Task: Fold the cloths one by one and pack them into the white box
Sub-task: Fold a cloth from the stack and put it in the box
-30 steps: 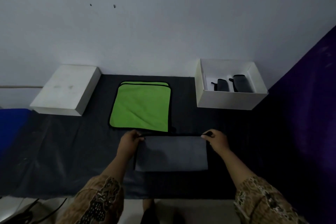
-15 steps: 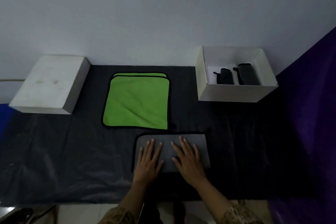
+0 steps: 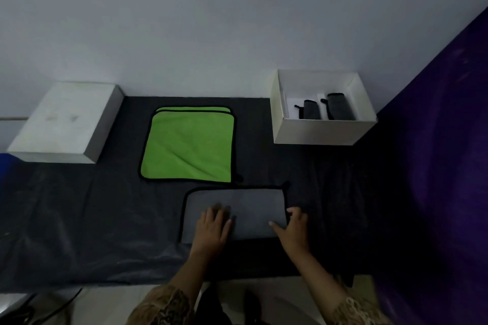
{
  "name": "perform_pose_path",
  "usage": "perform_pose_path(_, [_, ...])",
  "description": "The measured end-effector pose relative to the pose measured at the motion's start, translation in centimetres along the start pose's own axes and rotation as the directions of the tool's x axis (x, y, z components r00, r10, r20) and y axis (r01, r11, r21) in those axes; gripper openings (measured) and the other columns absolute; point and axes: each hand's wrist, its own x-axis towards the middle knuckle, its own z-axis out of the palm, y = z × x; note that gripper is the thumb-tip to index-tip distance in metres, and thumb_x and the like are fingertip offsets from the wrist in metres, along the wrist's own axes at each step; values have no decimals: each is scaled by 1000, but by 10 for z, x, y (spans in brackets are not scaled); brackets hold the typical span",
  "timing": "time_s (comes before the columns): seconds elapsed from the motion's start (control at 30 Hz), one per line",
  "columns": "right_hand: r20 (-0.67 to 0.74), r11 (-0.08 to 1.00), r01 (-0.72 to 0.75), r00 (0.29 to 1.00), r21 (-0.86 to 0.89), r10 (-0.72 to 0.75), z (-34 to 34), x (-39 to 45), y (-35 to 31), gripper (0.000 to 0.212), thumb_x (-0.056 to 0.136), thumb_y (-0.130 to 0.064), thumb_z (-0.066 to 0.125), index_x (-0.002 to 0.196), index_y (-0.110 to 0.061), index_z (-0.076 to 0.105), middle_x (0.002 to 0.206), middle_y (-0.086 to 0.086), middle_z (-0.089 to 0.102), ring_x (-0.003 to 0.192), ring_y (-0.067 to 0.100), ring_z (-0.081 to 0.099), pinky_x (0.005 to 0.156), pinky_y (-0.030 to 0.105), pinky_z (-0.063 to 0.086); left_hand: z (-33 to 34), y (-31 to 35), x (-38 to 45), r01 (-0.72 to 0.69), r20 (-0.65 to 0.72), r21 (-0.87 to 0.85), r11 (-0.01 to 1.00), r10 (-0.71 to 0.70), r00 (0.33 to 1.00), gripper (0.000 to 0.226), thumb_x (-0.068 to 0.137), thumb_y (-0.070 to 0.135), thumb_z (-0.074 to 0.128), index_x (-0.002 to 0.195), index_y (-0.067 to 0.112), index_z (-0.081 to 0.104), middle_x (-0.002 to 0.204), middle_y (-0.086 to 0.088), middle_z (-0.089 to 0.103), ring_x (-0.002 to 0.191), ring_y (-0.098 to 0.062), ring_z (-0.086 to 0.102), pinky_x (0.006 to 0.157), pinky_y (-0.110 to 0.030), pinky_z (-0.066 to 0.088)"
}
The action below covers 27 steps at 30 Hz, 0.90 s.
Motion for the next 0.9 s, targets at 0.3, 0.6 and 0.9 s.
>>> perform_pose_path(0.3, [175, 962, -157, 977, 226, 118, -57, -5, 12, 42, 77, -7, 72, 118, -5, 59, 117, 13, 64, 97, 21, 59, 81, 27, 47, 0, 59, -21, 41, 115, -239, 970, -14, 993, 68, 85, 57, 21, 119, 11, 58, 120, -20, 55, 108, -35, 52, 94, -37, 40])
perform_pose_path(0.6, [582, 805, -392, 810, 446, 72, -61, -30, -25, 72, 87, -72, 13, 110, -33, 68, 126, -12, 56, 119, 10, 41, 111, 43, 20, -62, 144, -15, 443, 442, -896, 23, -15, 897, 46, 98, 47, 30, 89, 21, 67, 84, 5, 73, 76, -7, 67, 70, -25, 52])
perform_pose_path(0.9, [436, 928, -189, 900, 322, 31, -10, -39, -38, 19, 93, -29, 53, 103, -16, 63, 100, 1, 61, 99, 19, 56, 68, 21, 43, -52, 42, -25, 328, 183, -834, 444, -339, 923, 18, 91, 12, 56, 99, -1, 64, 96, -15, 64, 91, -24, 57, 81, -38, 47])
